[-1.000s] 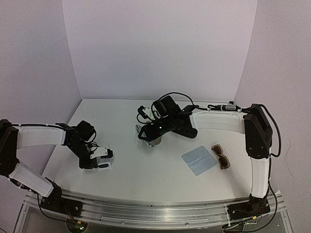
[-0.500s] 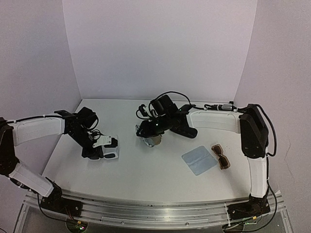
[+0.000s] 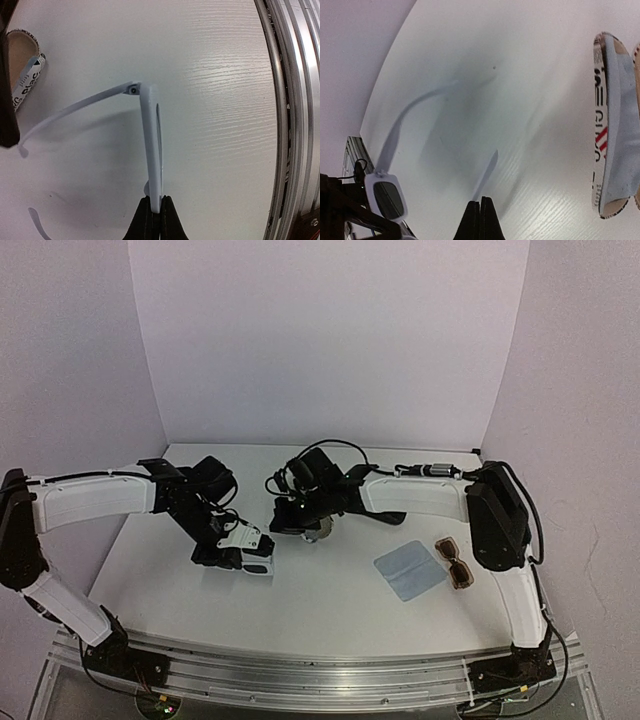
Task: Organize the sunglasses
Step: Fold the sunglasses at the center of the board.
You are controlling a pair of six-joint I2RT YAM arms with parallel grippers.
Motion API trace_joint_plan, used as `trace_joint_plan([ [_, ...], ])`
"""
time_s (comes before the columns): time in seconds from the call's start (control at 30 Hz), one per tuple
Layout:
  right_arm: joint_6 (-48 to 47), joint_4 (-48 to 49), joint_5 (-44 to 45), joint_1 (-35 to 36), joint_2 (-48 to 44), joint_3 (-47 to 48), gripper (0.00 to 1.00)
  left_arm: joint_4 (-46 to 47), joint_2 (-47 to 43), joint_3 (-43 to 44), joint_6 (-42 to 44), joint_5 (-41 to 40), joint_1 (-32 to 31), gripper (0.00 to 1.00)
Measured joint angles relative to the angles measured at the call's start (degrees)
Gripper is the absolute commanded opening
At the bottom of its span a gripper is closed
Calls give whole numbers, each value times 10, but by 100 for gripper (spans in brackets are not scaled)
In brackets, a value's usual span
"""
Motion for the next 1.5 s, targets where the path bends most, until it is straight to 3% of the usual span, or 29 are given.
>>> trace_joint_plan([
  [0.27,3,9,-40,13,38,55,0,27,39,58,29,-9,-19,0],
  [0.8,-35,-5,-85,16,59,113,0,32,43,65,57,11,-24,0],
  [1.0,-44,-6,-85,13,59,113,24,35,43,62,49,18,-24,0],
  [1.23,-53,-9,-64,-1,44,110,36,37,43,31,42,21,-24,0],
  [1.3,-50,-6,-56,-6,24,97,32,37,44,25,39,20,-24,0],
  [1.43,-42,-2,-19,-15,-40,45,4,38,43,18,33,16,-24,0],
  [1.5,-34,-2,9,-18,-78,7,0,37,43,16,30,15,-24,0],
])
